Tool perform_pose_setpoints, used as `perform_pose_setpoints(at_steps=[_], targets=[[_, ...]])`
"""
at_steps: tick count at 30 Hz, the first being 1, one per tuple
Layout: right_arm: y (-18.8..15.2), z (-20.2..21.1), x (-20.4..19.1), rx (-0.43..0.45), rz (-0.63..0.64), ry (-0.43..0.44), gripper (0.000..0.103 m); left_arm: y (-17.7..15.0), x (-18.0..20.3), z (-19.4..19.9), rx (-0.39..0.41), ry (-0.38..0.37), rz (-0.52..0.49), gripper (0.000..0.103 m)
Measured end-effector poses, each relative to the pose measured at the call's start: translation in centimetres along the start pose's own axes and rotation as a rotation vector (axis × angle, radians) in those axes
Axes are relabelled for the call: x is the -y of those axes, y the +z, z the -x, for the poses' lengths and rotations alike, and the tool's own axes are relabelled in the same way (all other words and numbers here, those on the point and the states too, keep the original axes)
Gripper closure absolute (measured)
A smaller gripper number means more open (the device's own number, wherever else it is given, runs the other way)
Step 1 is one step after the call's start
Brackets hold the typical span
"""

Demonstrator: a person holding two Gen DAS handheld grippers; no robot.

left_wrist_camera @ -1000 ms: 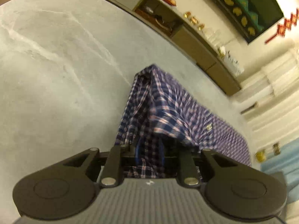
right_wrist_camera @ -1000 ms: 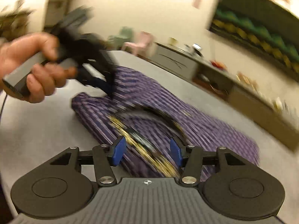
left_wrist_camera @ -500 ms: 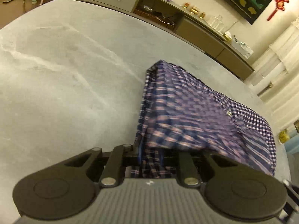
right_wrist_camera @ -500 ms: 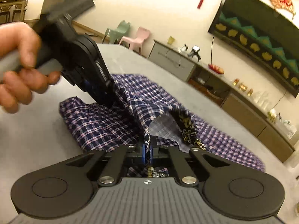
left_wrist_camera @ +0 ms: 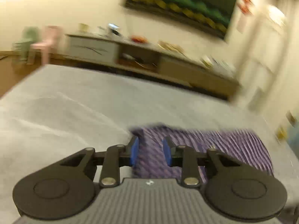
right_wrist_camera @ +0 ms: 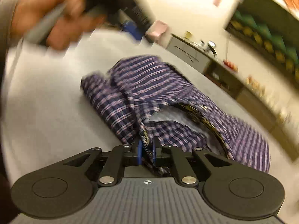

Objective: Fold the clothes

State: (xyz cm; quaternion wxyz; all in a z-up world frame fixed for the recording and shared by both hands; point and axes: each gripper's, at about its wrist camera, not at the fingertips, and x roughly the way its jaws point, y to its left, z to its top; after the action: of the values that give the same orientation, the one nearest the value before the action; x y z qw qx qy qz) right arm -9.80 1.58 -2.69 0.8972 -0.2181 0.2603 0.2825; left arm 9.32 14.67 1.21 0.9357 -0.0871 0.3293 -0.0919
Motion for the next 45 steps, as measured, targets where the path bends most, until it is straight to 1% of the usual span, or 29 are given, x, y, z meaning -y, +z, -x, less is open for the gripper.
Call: perform_pose_setpoints(at_steps=[1, 2, 3, 4, 5, 7, 8, 10, 13, 14, 15, 17, 18, 19, 20, 21, 24, 26, 28, 29, 32, 34, 36, 37, 39, 40, 41, 43, 45], targets=[[0.1, 1.2, 1.5, 0.012, -0.086, 0.017, 0.087, -0.4, 0.5, -0.7, -0.041, -0.008, -0.024, 0.074], [-0.1, 2.6, 3.8, 0.032, -0.211, 0.009, 0.078, -0.7, 0.8, -1.4, -0.082, -0.011, -0.045, 0.075], [-0.9, 3.4, 6.0, 0.038, -0.327, -0.025, 0.075, -1.1, 1.2, -2.1, -0.124, -0.013, -0.066, 0.075], [-1.6, 4.2, 8.2, 0.043, -0.444, -0.060, 0.073, -1.3, 1.5, -2.5, -0.147, -0.012, -0.086, 0.075], [-2.5, 4.8, 10.2, 0.044, -0.555, -0.095, 0.073, -1.4, 1.7, -2.8, -0.160, -0.008, -0.106, 0.074], [-4.7, 4.8, 13.4, 0.002, -0.726, -0.169, 0.072, -1.8, 2.2, -3.4, -0.186, -0.001, -0.145, 0.074], [-5.7, 4.7, 14.9, -0.016, -0.805, -0.198, 0.064, -1.9, 2.4, -3.5, -0.191, 0.001, -0.161, 0.073], [-7.2, 3.8, 16.5, -0.026, -0.893, -0.178, 0.055, -2.2, 2.8, -3.6, -0.193, 0.004, -0.190, 0.072], [-7.1, 2.5, 16.8, 0.018, -0.872, -0.157, 0.055, -2.6, 3.1, -3.7, -0.194, 0.013, -0.233, 0.071], [-6.8, 2.2, 16.9, 0.046, -0.858, -0.143, 0.058, -2.8, 3.2, -3.6, -0.193, 0.014, -0.243, 0.071], [-6.8, 1.9, 17.1, 0.053, -0.866, -0.125, 0.059, -2.9, 3.2, -3.5, -0.191, 0.014, -0.253, 0.071], [-6.7, 1.3, 17.5, 0.065, -0.881, -0.090, 0.075, -3.0, 3.2, -3.6, -0.191, 0.011, -0.260, 0.071], [-6.8, 1.3, 17.6, 0.058, -0.883, -0.088, 0.085, -3.0, 3.2, -3.6, -0.192, 0.010, -0.262, 0.071], [-6.9, 1.2, 17.7, 0.051, -0.884, -0.086, 0.101, -3.0, 3.3, -3.6, -0.193, 0.009, -0.265, 0.071], [-7.0, 1.3, 17.9, 0.045, -0.885, -0.089, 0.102, -3.1, 3.3, -3.6, -0.194, 0.006, -0.269, 0.071], [-7.2, 2.0, 18.1, 0.047, -0.886, -0.115, 0.102, -3.1, 3.3, -3.6, -0.198, 0.003, -0.272, 0.071], [-7.5, 4.9, 19.1, 0.066, -0.907, -0.180, 0.103, -3.3, 3.3, -3.4, -0.204, -0.004, -0.297, 0.068], [-8.2, 6.0, 19.5, 0.036, -0.916, -0.205, 0.103, -3.5, 3.5, -3.4, -0.205, -0.005, -0.323, 0.068], [-9.1, 4.7, 19.3, -0.044, -0.883, -0.216, 0.103, -3.6, 3.7, -3.3, -0.207, -0.007, -0.349, 0.068], [-9.7, 4.0, 19.4, -0.070, -0.891, -0.211, 0.102, -3.7, 3.8, -3.3, -0.207, -0.008, -0.362, 0.068], [-10.0, 3.9, 19.6, -0.070, -0.910, -0.211, 0.102, -3.8, 3.9, -3.1, -0.201, -0.008, -0.394, 0.068], [-9.8, 4.3, 19.9, -0.082, -0.920, -0.214, 0.100, -3.5, 3.8, -2.2, -0.168, -0.023, -0.404, 0.069], [-9.2, 5.6, 19.9, -0.064, -0.928, -0.285, 0.074, -3.1, 3.9, -0.5, -0.104, -0.062, -0.415, 0.069], [-8.9, 6.3, 19.9, -0.050, -0.925, -0.324, 0.062, -2.9, 4.0, 0.2, -0.068, -0.086, -0.418, 0.069], [-7.0, 7.5, 18.8, 0.019, -0.823, -0.414, 0.063, -2.6, 4.5, 1.0, -0.012, -0.119, -0.425, 0.069], [-5.7, 7.7, 18.1, 0.046, -0.747, -0.427, 0.063, -2.7, 4.8, 0.8, -0.008, -0.128, -0.434, 0.069], [-4.6, 7.6, 17.5, 0.065, -0.684, -0.416, 0.063, -2.9, 5.2, 0.4, -0.016, -0.133, -0.446, 0.069], [-3.1, 6.3, 16.2, 0.071, -0.567, -0.349, 0.063, -3.8, 6.1, -0.8, -0.050, -0.135, -0.481, 0.069], [-3.0, 3.9, 15.7, 0.029, -0.490, -0.273, 0.063, -5.1, 6.8, -1.9, -0.094, -0.126, -0.528, 0.069]])
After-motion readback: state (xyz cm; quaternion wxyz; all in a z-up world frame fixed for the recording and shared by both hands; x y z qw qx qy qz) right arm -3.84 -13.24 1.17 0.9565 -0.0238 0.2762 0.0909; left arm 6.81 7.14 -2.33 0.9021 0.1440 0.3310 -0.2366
